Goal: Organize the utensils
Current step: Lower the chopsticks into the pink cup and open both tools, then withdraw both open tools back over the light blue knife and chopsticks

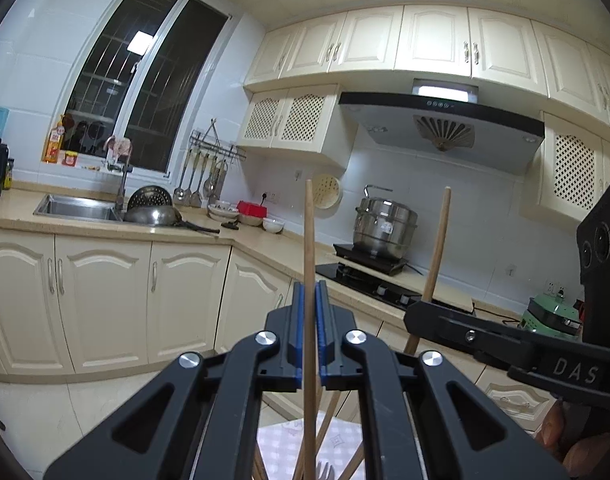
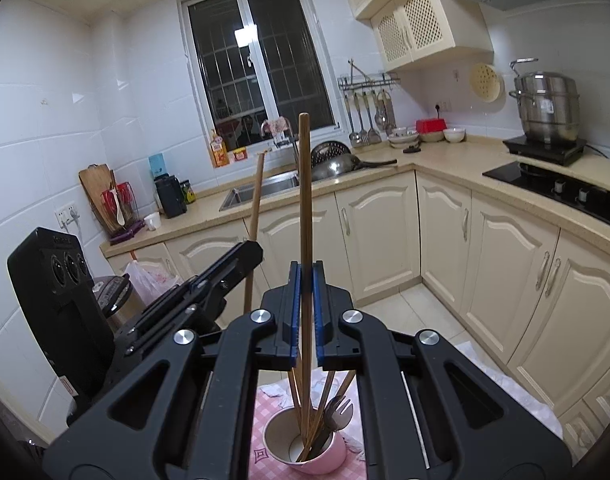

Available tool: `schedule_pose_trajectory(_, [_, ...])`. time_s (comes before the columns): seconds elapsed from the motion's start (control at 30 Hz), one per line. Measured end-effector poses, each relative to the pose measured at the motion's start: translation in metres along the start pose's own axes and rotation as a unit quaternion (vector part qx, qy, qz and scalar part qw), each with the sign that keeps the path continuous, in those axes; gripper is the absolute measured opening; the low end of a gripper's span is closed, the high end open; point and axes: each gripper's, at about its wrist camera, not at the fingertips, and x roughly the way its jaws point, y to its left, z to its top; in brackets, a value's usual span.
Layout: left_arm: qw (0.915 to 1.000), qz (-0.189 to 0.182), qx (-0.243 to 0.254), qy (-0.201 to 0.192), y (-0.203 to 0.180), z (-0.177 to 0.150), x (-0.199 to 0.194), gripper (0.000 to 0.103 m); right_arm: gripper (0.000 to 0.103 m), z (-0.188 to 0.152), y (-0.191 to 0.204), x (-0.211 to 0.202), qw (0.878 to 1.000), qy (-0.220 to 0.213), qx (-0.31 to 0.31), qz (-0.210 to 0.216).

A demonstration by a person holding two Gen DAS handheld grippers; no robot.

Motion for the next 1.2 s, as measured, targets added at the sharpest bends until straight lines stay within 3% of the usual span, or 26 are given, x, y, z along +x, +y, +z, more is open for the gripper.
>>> schedule_pose_trajectory(0.23, [0.9997, 0.015, -0.001, 0.019, 0.013, -0.031, 0.009, 0.007, 0.007, -0.018, -0.008, 0.020, 0.999, 0.031, 0.016, 0.002])
schedule_pose_trajectory(0.27, [0.9996, 0.016, 0.000, 0.023, 0.016, -0.033, 0.010, 0.011, 0.007, -0.020, -0.009, 0.021, 0.999, 0.035, 0.019, 0.000])
schedule_pose_trajectory(0.3, [0.9995, 0.020, 0.002, 0.026, 0.018, -0.036, 0.009, 0.029, 0.009, -0.022, -0.011, 0.022, 0.999, 0.040, 0.023, -0.002])
schedule_pose_trajectory(0.33, [0.9993, 0.027, -0.001, 0.026, 0.021, -0.039, 0.006, 0.054, 0.023, -0.023, -0.013, 0.023, 0.999, 0.042, 0.028, -0.003])
schedule_pose_trajectory(0.37, [0.9992, 0.031, -0.005, 0.023, 0.023, -0.039, 0.002, 0.066, 0.064, -0.024, -0.016, 0.022, 0.998, 0.043, 0.036, -0.005])
schedule_pose_trajectory(0.4, [0.9991, 0.037, -0.011, 0.018, 0.027, -0.040, -0.004, 0.078, 0.080, -0.025, -0.017, 0.021, 0.998, 0.041, 0.041, -0.007])
schedule_pose_trajectory(0.47, [0.9989, 0.040, -0.014, 0.018, 0.030, -0.038, -0.013, 0.081, 0.083, -0.026, -0.019, 0.012, 0.999, 0.017, 0.047, -0.009])
schedule_pose_trajectory(0.53, [0.9986, 0.048, -0.011, 0.022, 0.031, -0.035, -0.019, 0.092, 0.088, -0.024, -0.021, 0.007, 0.999, 0.015, 0.051, -0.009])
schedule_pose_trajectory(0.6, [0.9980, 0.059, -0.008, 0.022, 0.032, -0.031, -0.028, 0.095, 0.096, -0.023, -0.023, 0.000, 0.998, 0.006, 0.059, -0.011])
schedule_pose_trajectory(0.83, [0.9944, 0.098, -0.005, 0.040, 0.030, -0.013, -0.058, 0.097, 0.097, -0.020, -0.023, -0.024, 0.997, -0.010, 0.078, -0.004])
schedule_pose_trajectory(1.0, [0.9943, 0.093, -0.034, 0.039, 0.032, 0.004, -0.085, 0.097, 0.097, -0.022, -0.023, -0.045, 0.996, -0.016, 0.082, -0.003])
schedule_pose_trajectory(1.2, [0.9959, 0.082, -0.033, 0.020, 0.025, 0.020, -0.123, 0.097, 0.097, -0.034, -0.022, -0.077, 0.997, -0.017, 0.079, -0.017])
